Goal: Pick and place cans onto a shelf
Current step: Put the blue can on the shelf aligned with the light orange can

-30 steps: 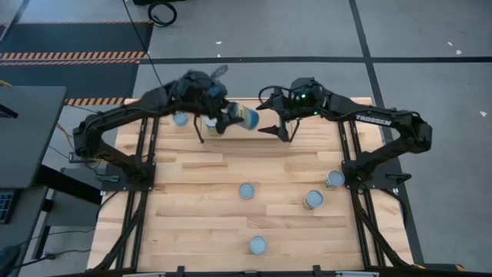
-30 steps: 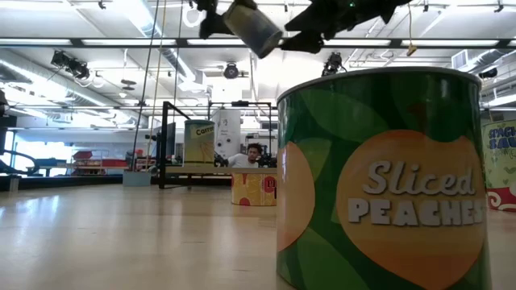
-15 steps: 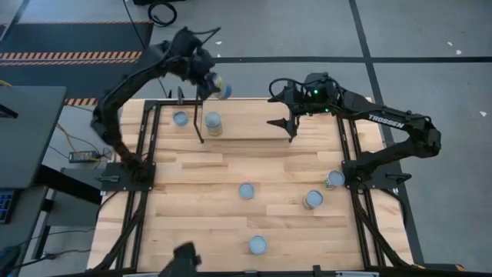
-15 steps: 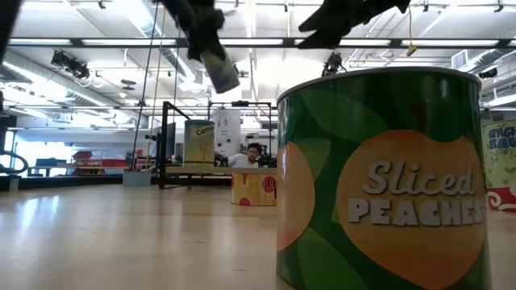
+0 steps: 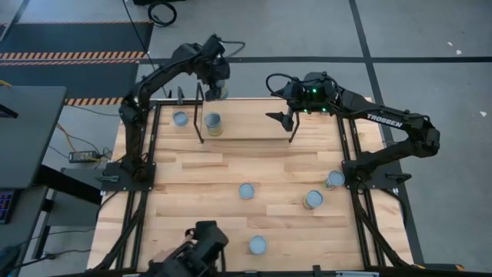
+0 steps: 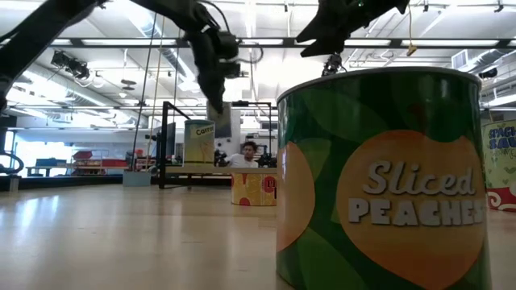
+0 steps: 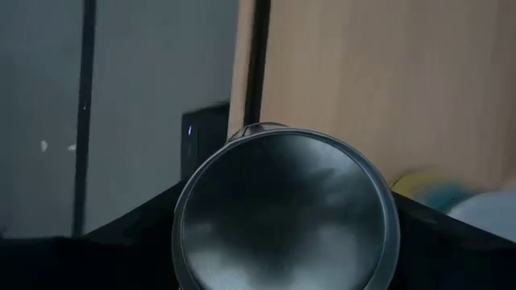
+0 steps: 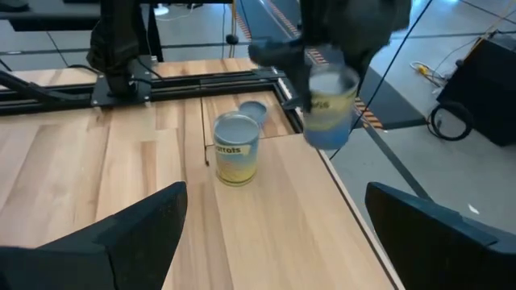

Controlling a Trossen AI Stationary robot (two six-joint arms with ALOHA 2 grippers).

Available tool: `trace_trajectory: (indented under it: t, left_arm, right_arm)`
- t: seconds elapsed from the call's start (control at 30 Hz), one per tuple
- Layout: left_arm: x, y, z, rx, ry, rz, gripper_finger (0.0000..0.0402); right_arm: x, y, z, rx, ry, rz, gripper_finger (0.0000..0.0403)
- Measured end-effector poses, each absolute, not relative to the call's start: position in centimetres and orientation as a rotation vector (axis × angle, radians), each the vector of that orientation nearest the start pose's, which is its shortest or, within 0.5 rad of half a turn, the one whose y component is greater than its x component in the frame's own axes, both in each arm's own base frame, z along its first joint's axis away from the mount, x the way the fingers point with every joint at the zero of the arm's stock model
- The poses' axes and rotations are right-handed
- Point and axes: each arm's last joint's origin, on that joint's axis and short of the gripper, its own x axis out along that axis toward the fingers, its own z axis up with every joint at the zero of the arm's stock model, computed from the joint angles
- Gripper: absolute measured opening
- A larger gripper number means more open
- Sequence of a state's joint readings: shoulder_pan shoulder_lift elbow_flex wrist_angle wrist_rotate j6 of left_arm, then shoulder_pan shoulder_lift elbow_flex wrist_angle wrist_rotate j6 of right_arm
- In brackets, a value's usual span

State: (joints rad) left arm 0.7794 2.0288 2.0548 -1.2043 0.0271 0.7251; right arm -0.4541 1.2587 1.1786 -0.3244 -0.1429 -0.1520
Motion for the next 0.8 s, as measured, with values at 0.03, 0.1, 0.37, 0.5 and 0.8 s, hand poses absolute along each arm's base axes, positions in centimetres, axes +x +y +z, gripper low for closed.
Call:
trace_trajectory:
  t: [0.03, 0.1, 0.37, 0.5, 0.8]
  left_arm:
    - [30.0, 29.3, 31.1, 0.162, 1.285, 0.206, 0.0307]
    - [30.5, 29.2, 30.1, 0.161, 1.330, 0.182, 0.0307]
    - [31.8, 28.9, 27.9, 0.159, 1.418, 0.149, 0.0307]
    - [32.3, 28.8, 26.9, 0.151, 1.443, 0.126, 0.0307]
    - [32.5, 29.2, 25.6, 0.127, 1.474, 0.107, 0.0311]
  right_arm:
    - [25.0, -11.8, 35.7, -0.029, 0.410, -0.277, 0.0387]
    - [25.0, -11.8, 35.7, -0.029, 0.410, -0.278, 0.0387]
    - [25.0, -11.8, 35.6, -0.025, 0.413, -0.247, 0.0387]
    - [25.0, -11.8, 35.6, -0.034, 0.417, -0.236, 0.0387]
    - [24.9, -11.7, 35.4, -0.035, 0.435, -0.226, 0.0387]
